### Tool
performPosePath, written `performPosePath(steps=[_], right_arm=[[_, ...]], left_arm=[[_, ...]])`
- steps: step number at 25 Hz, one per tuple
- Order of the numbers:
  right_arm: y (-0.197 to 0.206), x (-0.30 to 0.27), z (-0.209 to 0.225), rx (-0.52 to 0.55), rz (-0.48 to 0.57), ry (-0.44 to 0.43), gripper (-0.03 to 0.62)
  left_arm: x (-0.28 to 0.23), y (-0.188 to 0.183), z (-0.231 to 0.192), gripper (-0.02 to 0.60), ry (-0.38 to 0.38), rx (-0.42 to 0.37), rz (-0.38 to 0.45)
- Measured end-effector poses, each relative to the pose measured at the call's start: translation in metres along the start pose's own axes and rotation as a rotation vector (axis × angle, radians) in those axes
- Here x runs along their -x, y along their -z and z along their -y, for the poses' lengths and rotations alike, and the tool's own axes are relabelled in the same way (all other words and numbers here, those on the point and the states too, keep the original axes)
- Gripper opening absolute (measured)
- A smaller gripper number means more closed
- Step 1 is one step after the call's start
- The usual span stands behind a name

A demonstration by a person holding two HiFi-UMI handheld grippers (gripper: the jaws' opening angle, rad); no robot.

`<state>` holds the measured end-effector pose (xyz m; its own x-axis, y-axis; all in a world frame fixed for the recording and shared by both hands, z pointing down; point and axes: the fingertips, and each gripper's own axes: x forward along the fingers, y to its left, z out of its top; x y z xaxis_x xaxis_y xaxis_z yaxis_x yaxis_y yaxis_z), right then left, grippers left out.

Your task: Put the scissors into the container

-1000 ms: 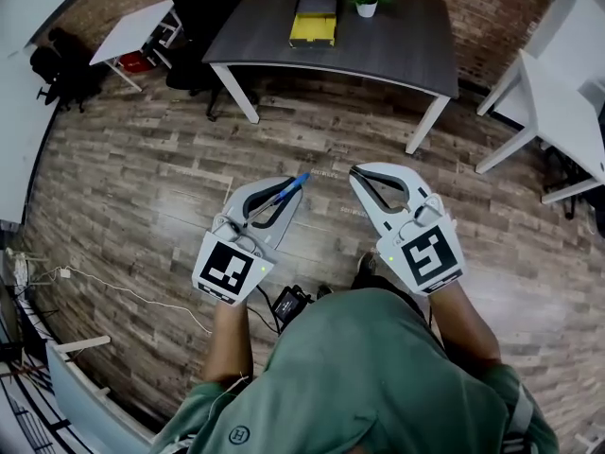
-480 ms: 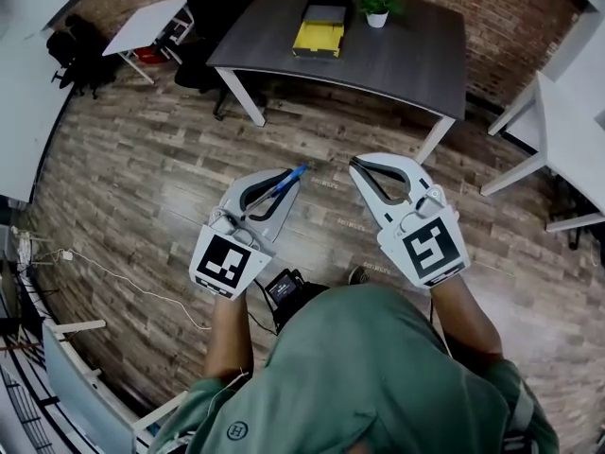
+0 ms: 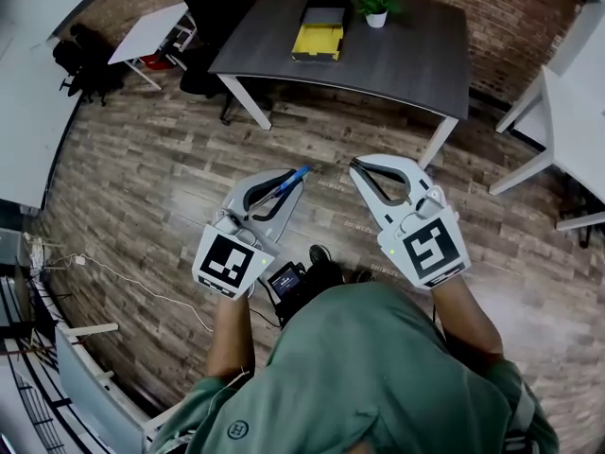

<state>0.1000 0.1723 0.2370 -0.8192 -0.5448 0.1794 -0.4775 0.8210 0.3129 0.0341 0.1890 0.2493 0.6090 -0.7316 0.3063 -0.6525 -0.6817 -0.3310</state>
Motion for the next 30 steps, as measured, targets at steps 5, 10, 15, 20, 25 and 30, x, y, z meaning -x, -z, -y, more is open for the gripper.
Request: performPosePath(steps=[5,10,15,20,25,30], right_arm=[[0.006,-0.011,0.013,-0.020,-0.011,0.025,0.008],[0.013,-0.033,0.022,-0.027,-0.038,0.036,0.008],[0.009,-0.069,0.030,-0.026,-0.036,0.041,0.008],[-0.002,-0.113,0.038,-0.011,-0.043,0.047,0.008],[-0.010,-0.153,0.045,0.006,-0.056,0.075,0.008],[-0.014,-0.177,0.046,0.009,-0.070,0.092,0.008]], left_arm=[[-0.013,0.006,-0.011,0.037,0.035,0.002,-0.004],[-0.023,0.016,-0.032,0.037,0.050,0.010,0.004],[-0.025,0.027,-0.067,0.037,0.052,0.010,0.014],[-0.022,0.037,-0.113,0.037,0.047,0.006,0.043],[-0.022,0.051,-0.152,0.037,0.069,-0.001,0.065],[-0.024,0.058,-0.174,0.037,0.092,-0.010,0.094]])
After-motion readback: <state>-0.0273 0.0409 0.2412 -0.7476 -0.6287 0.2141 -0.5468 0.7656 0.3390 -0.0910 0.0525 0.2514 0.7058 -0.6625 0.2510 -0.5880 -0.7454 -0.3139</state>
